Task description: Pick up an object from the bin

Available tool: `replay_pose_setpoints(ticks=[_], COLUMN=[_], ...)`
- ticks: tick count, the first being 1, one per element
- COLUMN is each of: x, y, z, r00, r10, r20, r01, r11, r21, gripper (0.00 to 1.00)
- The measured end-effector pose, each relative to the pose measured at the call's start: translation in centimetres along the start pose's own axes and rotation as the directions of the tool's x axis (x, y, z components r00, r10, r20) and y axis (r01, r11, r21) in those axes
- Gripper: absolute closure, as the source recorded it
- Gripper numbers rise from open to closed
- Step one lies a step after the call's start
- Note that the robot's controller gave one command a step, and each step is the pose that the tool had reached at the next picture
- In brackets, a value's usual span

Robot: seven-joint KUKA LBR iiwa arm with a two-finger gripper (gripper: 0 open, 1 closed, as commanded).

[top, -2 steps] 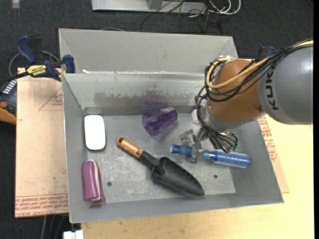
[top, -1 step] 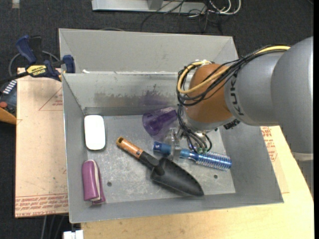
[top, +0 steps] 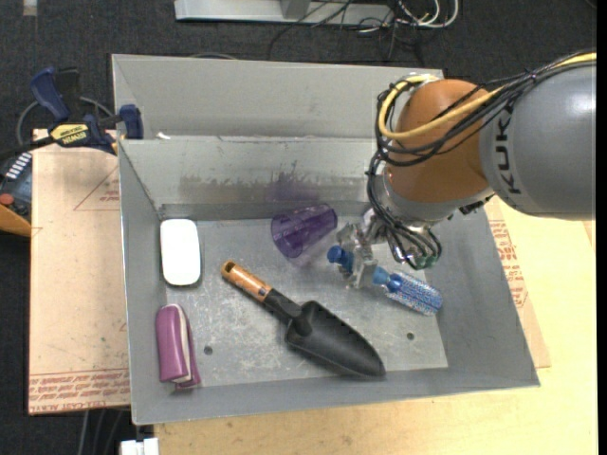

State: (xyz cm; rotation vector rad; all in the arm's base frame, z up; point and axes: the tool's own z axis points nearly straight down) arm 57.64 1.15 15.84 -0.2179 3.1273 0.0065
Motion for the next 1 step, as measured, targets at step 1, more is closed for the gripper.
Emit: replay_pose_setpoints(ticks=[1], x=[-3.2], y=[-4.31], z=[4.18], r00=[0.922], r10=[-0.388], r20=[0.006], r01=[0.388], r11=[0.922], r21=[-0.002], gripper=[1.0])
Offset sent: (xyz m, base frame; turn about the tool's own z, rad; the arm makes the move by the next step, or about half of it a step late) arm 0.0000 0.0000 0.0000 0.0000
